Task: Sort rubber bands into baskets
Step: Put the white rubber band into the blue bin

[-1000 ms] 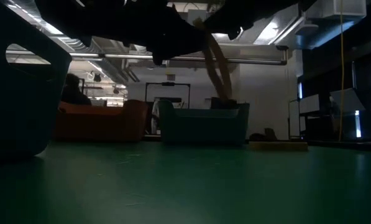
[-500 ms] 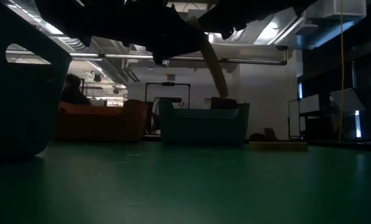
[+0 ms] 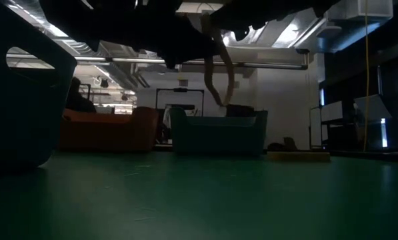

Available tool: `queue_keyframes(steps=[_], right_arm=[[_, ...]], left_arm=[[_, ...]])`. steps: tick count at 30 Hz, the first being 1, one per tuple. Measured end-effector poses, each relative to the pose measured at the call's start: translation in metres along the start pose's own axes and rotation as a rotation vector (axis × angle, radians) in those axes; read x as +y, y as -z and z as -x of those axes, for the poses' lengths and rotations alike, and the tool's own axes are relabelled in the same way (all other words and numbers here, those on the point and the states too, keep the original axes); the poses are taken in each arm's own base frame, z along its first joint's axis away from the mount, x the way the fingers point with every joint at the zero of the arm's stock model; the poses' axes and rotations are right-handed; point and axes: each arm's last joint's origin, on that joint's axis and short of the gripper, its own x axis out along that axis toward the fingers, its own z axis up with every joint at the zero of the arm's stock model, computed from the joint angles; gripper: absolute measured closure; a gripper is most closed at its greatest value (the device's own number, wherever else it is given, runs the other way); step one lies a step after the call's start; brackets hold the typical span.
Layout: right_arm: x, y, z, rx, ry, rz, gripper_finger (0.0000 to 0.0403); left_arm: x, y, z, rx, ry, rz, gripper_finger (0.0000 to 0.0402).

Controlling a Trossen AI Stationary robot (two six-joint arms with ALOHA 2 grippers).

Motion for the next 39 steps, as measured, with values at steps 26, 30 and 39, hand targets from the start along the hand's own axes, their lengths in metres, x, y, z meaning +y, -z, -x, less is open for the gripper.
queue_keyframes(steps=[26, 30, 39], right_arm=[[-0.001, 0.001, 0.000, 0.010, 0.015, -0.021, 0.0386], [-0.001, -0.001, 0.000, -0.006, 0.017, -0.017, 0.0386], [0.001, -0.001, 0.000, -0.015, -0.034, -0.020, 0.0386]], left_arm=[[0.005, 0.000, -0.001, -0.004, 0.067, 0.061, 0.0251], [0.003, -0.002, -0.001, -0.016, 0.091, 0.047, 0.0264], [0.002, -0.006, -0.001, -0.063, 0.136, 0.022, 0.0308]])
